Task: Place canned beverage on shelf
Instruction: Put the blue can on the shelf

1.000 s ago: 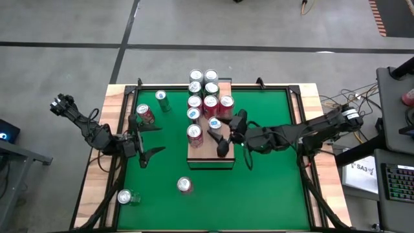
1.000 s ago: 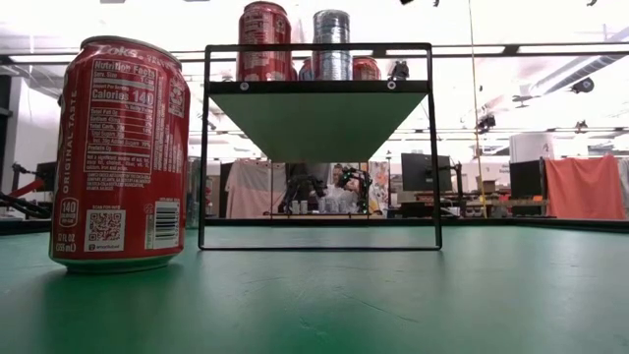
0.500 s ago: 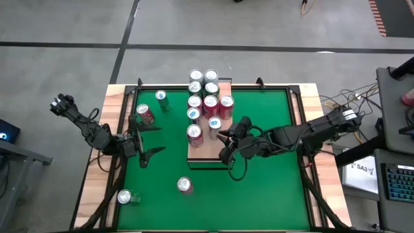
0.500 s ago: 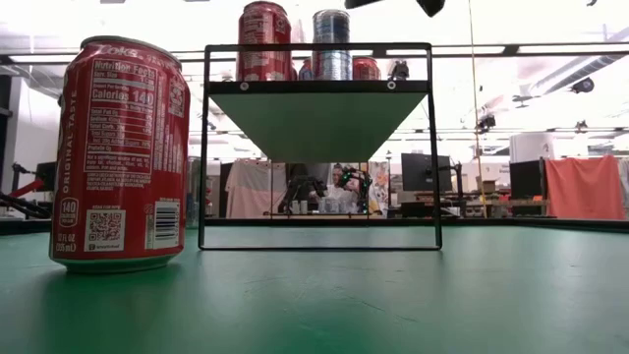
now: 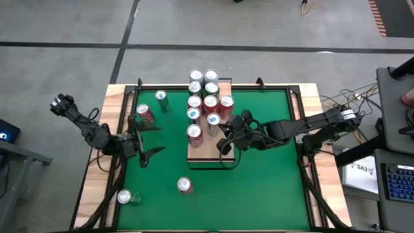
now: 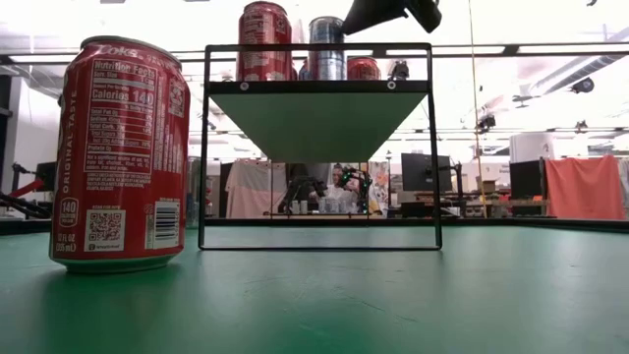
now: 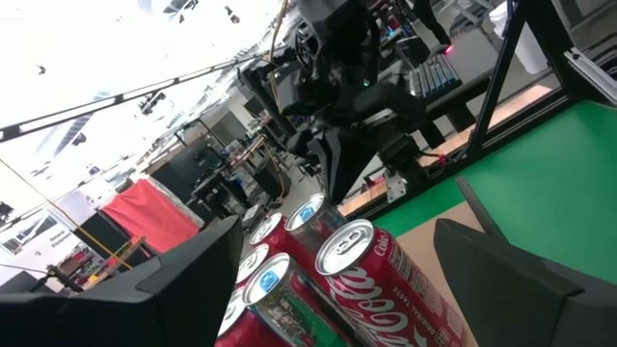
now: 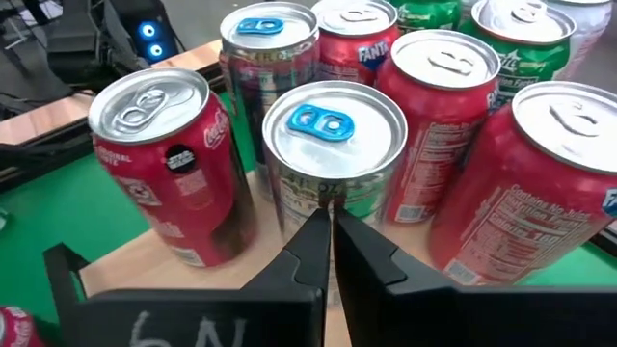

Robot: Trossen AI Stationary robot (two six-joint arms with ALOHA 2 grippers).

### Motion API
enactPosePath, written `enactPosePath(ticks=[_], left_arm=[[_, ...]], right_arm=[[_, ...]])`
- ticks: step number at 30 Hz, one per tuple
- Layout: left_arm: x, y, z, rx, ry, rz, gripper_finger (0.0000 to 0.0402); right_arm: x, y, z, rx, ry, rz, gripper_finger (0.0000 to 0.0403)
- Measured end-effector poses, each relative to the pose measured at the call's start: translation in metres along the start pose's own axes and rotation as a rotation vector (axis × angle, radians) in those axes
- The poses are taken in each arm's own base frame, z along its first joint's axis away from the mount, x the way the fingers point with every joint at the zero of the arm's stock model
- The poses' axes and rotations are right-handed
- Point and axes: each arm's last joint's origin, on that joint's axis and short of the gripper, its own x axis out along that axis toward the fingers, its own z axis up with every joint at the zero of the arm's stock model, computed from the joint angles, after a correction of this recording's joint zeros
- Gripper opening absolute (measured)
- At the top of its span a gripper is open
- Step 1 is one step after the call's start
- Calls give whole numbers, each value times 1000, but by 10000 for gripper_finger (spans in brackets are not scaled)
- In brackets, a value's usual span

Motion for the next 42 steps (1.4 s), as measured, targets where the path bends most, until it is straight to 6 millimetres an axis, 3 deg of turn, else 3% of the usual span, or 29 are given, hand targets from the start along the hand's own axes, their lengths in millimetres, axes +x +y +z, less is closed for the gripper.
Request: enactPosePath(ticks=[13, 28, 42], left_arm=[[0, 0, 0, 5, 3, -3, 325], [1, -6, -11, 51, 88, -48, 325], [2, -7, -11, 45, 92, -49, 325]], right_arm=[[2, -2, 1, 28, 2, -2, 9], [30, 1, -7, -3, 20, -53, 9], [32, 3, -2, -18, -19, -35, 9]])
